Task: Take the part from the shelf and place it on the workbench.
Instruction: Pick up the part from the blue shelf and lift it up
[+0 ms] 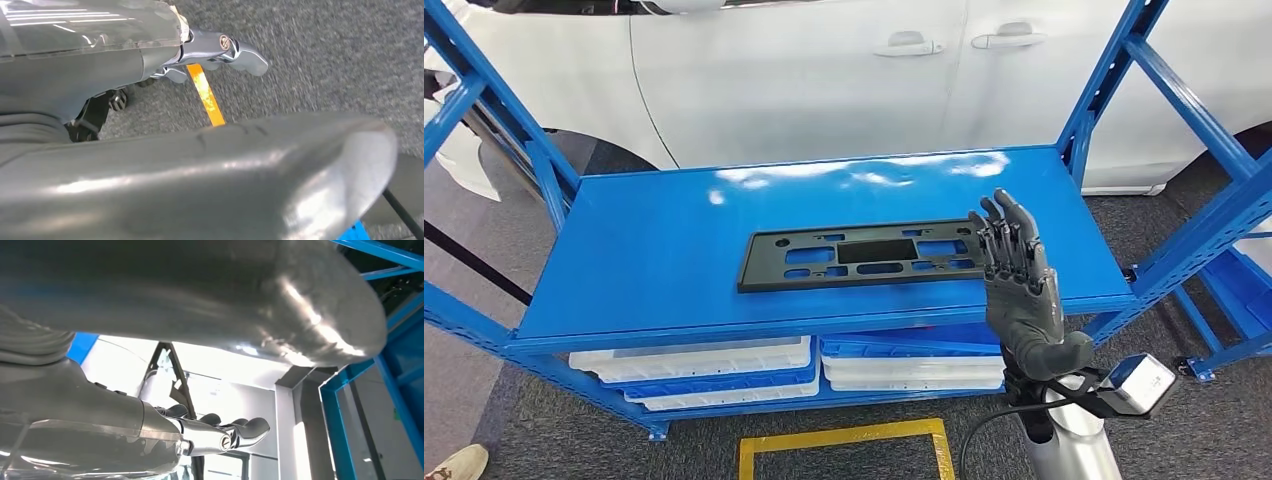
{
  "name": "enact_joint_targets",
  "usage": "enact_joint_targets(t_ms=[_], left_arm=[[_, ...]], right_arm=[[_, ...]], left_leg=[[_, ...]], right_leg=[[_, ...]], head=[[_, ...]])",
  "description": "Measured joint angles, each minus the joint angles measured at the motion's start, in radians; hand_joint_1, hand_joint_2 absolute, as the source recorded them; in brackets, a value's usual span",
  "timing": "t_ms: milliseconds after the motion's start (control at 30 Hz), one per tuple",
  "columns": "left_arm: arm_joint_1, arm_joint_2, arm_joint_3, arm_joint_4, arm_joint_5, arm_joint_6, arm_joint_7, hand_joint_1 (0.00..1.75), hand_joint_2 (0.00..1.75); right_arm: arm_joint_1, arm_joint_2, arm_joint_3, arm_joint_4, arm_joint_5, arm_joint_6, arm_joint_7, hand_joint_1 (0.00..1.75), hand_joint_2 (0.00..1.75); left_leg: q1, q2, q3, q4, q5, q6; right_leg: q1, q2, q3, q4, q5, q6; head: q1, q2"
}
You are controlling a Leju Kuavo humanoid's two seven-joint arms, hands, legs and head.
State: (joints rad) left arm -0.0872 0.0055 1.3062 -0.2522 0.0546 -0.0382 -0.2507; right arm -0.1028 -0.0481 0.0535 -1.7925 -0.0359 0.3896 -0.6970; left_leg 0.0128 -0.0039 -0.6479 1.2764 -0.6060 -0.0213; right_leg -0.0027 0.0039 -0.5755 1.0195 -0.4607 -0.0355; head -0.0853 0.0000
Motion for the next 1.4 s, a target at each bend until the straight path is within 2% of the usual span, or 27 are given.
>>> enact_joint_targets(t_ms=[33, 67, 133, 200, 267, 333, 400, 433, 500, 533, 567, 600, 633, 667, 700, 733, 867, 933, 1000, 1033, 1067, 1100, 1167, 1200, 1233, 1333, 1400], left_arm=[[0.001, 0.000, 0.000, 0.000, 0.000, 0.000, 0.000, 0.00, 0.00], [0.003, -0.001, 0.000, 0.000, 0.000, 0.001, -0.001, 0.00, 0.00], [0.005, -0.001, 0.000, 0.000, 0.001, 0.002, -0.001, 0.00, 0.00], [0.006, -0.001, 0.000, 0.000, 0.000, 0.003, -0.002, 0.00, 0.00], [0.007, -0.001, 0.001, 0.000, 0.000, 0.003, -0.004, 0.00, 0.00], [0.009, -0.001, 0.001, 0.000, 0.000, 0.001, -0.006, 0.00, 0.00], [0.009, -0.002, 0.001, 0.000, 0.001, -0.002, -0.007, 0.00, 0.00], [0.008, -0.002, 0.001, 0.000, 0.001, -0.003, -0.007, 0.00, 0.00], [0.008, -0.003, 0.001, 0.000, 0.001, -0.005, -0.007, 0.00, 0.00], [0.009, -0.004, 0.001, 0.000, 0.000, -0.006, -0.007, 0.00, 0.00], [0.010, -0.005, 0.001, 0.000, 0.000, -0.006, -0.006, 0.00, 0.00], [0.010, -0.006, 0.001, 0.000, 0.001, -0.007, -0.006, 0.00, 0.00], [0.011, -0.007, 0.001, 0.000, 0.001, -0.007, -0.006, 0.00, 0.00], [0.011, -0.008, 0.001, 0.000, 0.001, -0.008, -0.006, 0.00, 0.00], [0.010, -0.009, 0.001, 0.000, 0.001, -0.008, -0.006, 0.00, 0.00], [0.009, -0.009, 0.001, 0.000, 0.001, -0.008, -0.007, 0.00, 0.00], [0.007, -0.012, 0.001, 0.000, 0.000, -0.007, -0.010, 0.00, 0.00], [0.007, -0.014, 0.001, 0.000, 0.000, -0.006, -0.013, 0.00, 0.00], [0.008, -0.014, 0.001, 0.000, 0.000, -0.007, -0.015, 0.00, 0.00], [0.009, -0.015, 0.001, 0.001, 0.000, -0.007, -0.016, 0.00, 0.00], [0.010, -0.015, 0.001, 0.001, 0.000, -0.007, -0.017, 0.00, 0.00], [0.010, -0.016, 0.001, 0.001, 0.001, -0.008, -0.018, 0.00, 0.00], [0.009, -0.016, 0.001, 0.001, 0.001, -0.009, -0.019, 0.00, 0.00], [0.009, -0.016, 0.001, 0.001, 0.000, -0.009, -0.020, 0.00, 0.00], [0.008, -0.016, 0.001, 0.001, 0.000, -0.009, -0.020, 0.00, 0.00], [0.007, -0.017, 0.001, 0.001, 0.000, -0.009, -0.021, 0.00, 0.00], [0.006, -0.018, 0.001, 0.001, 0.000, -0.009, -0.021, 0.00, 0.00]], right_arm=[[0.000, 0.000, 0.006, 0.005, 0.007, -0.004, 0.000, 0.00, 0.00], [-0.001, 0.000, 0.012, 0.009, 0.015, -0.009, 0.000, 0.00, 0.00], [-0.002, 0.000, 0.026, 0.017, 0.046, -0.025, 0.001, 0.00, 0.00], [-0.006, 0.000, 0.046, 0.027, 0.094, -0.051, 0.000, 0.00, 0.00], [-0.009, -0.001, 0.071, 0.040, 0.144, -0.083, 0.000, 0.00, 0.00], [-0.012, -0.004, 0.097, 0.048, 0.187, -0.114, 0.000, 0.00, 0.00], [-0.017, -0.011, 0.121, 0.058, 0.237, -0.154, 0.001, 0.00, 0.00], [-0.018, -0.015, 0.134, 0.066, 0.270, -0.179, 0.002, 0.00, 0.00], [-0.018, -0.022, 0.163, 0.089, 0.359, -0.247, 0.010, 0.00, 0.87], [-0.017, -0.025, 0.178, 0.101, 0.412, -0.285, 0.018, 0.00, 1.31], [-0.018, -0.029, 0.193, 0.115, 0.464, -0.324, 0.028, 0.00, 1.75], [-0.021, -0.031, 0.209, 0.129, 0.510, -0.360, 0.041, 0.00, 1.75], [-0.027, -0.033, 0.225, 0.146, 0.553, -0.395, 0.056, 0.00, 1.75], [-0.036, -0.035, 0.243, 0.165, 0.593, -0.430, 0.072, 0.00, 1.75], [-0.046, -0.035, 0.264, 0.185, 0.635, -0.466, 0.090, 0.00, 1.75], [-0.057, -0.035, 0.286, 0.208, 0.685, -0.508, 0.111, 0.00, 1.75], [-0.101, -0.035, 0.374, 0.300, 0.892, -0.661, 0.193, 0.00, 1.75], [-0.126, -0.035, 0.419, 0.346, 1.001, -0.725, 0.245, 0.00, 1.75], [-0.146, -0.034, 0.464, 0.396, 1.094, -0.777, 0.292, 0.00, 1.75], [-0.155, -0.033, 0.485, 0.421, 1.126, -0.793, 0.311, 0.00, 1.75], [-0.163, -0.030, 0.505, 0.446, 1.148, -0.805, 0.327, 0.00, 1.75], [-0.173, -0.025, 0.523, 0.470, 1.164, -0.815, 0.340, 0.00, 1.75], [-0.197, -0.011, 0.554, 0.515, 1.180, -0.828, 0.358, 0.00, 1.75], [-0.210, -0.003, 0.567, 0.534, 1.183, -0.832, 0.363, 0.00, 1.75], [-0.222, 0.004, 0.580, 0.553, 1.185, -0.834, 0.368, 0.00, 1.75], [-0.260, 0.029, 0.614, 0.607, 1.191, -0.838, 0.391, 0.00, 1.75], [-0.291, 0.051, 0.631, 0.646, 1.196, -0.842, 0.412, 0.00, 1.75]], left_leg=[[0.000, 0.000, -0.023, 0.018, 0.006, 0.001], [-0.001, 0.000, -0.027, -0.002, 0.034, 0.004], [-0.004, 0.000, 0.004, -0.122, 0.127, 0.016], [-0.013, 0.002, 0.034, -0.223, 0.177, 0.027], [-0.020, 0.002, 0.040, -0.250, 0.179, 0.031], [-0.014, 0.002, 0.050, -0.267, 0.187, 0.037], [-0.006, 0.002, 0.064, -0.284, 0.188, 0.044], [-0.006, 0.002, 0.069, -0.288, 0.186, 0.046], [-0.005, 0.002, 0.076, -0.288, 0.179, 0.049], [-0.004, 0.002, 0.080, -0.288, 0.175, 0.048], [-0.003, 0.001, 0.086, -0.287, 0.170, 0.046], [-0.002, 0.000, 0.093, -0.287, 0.166, 0.043], [-0.001, -0.001, 0.099, -0.286, 0.160, 0.039], [-0.002, -0.001, 0.104, -0.283, 0.154, 0.033], [-0.003, -0.002, 0.106, -0.280, 0.149, 0.027], [-0.005, -0.002, 0.106, -0.279, 0.145, 0.020], [0.003, 0.000, 0.102, -0.261, 0.124, -0.005], [0.005, 0.000, 0.060, -0.169, 0.072, -0.013], [0.005, 0.000, -0.009, -0.036, 0.016, -0.017], [0.005, 0.000, -0.032, 0.002, 0.010, -0.018], [0.005, 0.000, -0.037, 0.003, 0.025, -0.017], [0.005, 0.000, -0.024, -0.036, 0.057, -0.015], [0.003, 0.001, 0.035, -0.173, 0.131, -0.006], [0.000, 0.001, 0.059, -0.227, 0.153, 0.000], [-0.002, 0.001, 0.072, -0.258, 0.163, 0.005], [-0.004, 0.001, 0.076, -0.272, 0.166, 0.019], [0.001, 0.003, 0.080, -0.281, 0.171, 0.031]], right_leg=[[0.002, 0.001, 0.007, 0.000, -0.007, -0.001], [0.003, 0.002, 0.016, 0.000, -0.014, -0.001], [0.006, 0.002, 0.038, 0.000, -0.029, 0.000], [0.008, 0.001, 0.052, -0.001, -0.040, 0.006], [0.007, 0.001, 0.054, -0.004, -0.045, 0.016], [0.007, 0.000, 0.056, -0.003, -0.055, 0.028], [0.007, 0.000, 0.032, 0.049, -0.086, 0.038], [0.004, 0.000, 0.002, 0.106, -0.110, 0.043], [-0.004, 0.000, -0.078, 0.235, -0.148, 0.052], [-0.008, -0.001, -0.105, 0.267, -0.144, 0.056], [-0.012, -0.001, -0.113, 0.262, -0.120, 0.060], [-0.016, -0.002, -0.100, 0.215, -0.079, 0.062], [-0.019, -0.002, -0.073, 0.145, -0.034, 0.063], [-0.019, -0.002, -0.047, 0.078, -0.003, 0.062], [-0.019, -0.001, -0.026, 0.028, 0.016, 0.059], [-0.017, 0.000, -0.017, 0.004, 0.019, 0.054], [-0.012, 0.002, -0.011, -0.006, 0.015, 0.024], [-0.013, 0.001, -0.008, -0.010, 0.016, 0.014], [-0.009, -0.001, -0.006, -0.010, 0.013, 0.008], [-0.007, -0.001, -0.005, -0.010, 0.012, 0.007], [-0.005, -0.001, -0.003, -0.009, 0.010, 0.006], [-0.004, 0.000, 0.000, -0.009, 0.008, 0.006], [-0.001, 0.001, 0.007, -0.007, 0.002, 0.010], [0.000, 0.002, 0.009, -0.006, 0.000, 0.014], [0.002, 0.002, 0.009, -0.005, -0.002, 0.018], [0.001, 0.002, 0.009, -0.005, -0.004, 0.032], [0.000, 0.001, -0.008, 0.033, -0.031, 0.042]], head=[[0.000, 0.000], [0.000, 0.000], [0.000, 0.000], [0.000, 0.000], [0.000, 0.000], [0.000, 0.000], [0.000, 0.000], [0.000, 0.000], [0.000, 0.000], [0.000, 0.000], [0.000, 0.000], [0.000, 0.000], [0.000, 0.000], [0.000, 0.000], [0.000, 0.000], [0.000, 0.000], [0.000, 0.000], [0.000, 0.000], [0.000, 0.000], [0.000, 0.000], [0.000, 0.000], [0.000, 0.000], [0.000, 0.000], [0.000, 0.000], [0.000, 0.000], [0.000, 0.000], [0.000, 0.000]])
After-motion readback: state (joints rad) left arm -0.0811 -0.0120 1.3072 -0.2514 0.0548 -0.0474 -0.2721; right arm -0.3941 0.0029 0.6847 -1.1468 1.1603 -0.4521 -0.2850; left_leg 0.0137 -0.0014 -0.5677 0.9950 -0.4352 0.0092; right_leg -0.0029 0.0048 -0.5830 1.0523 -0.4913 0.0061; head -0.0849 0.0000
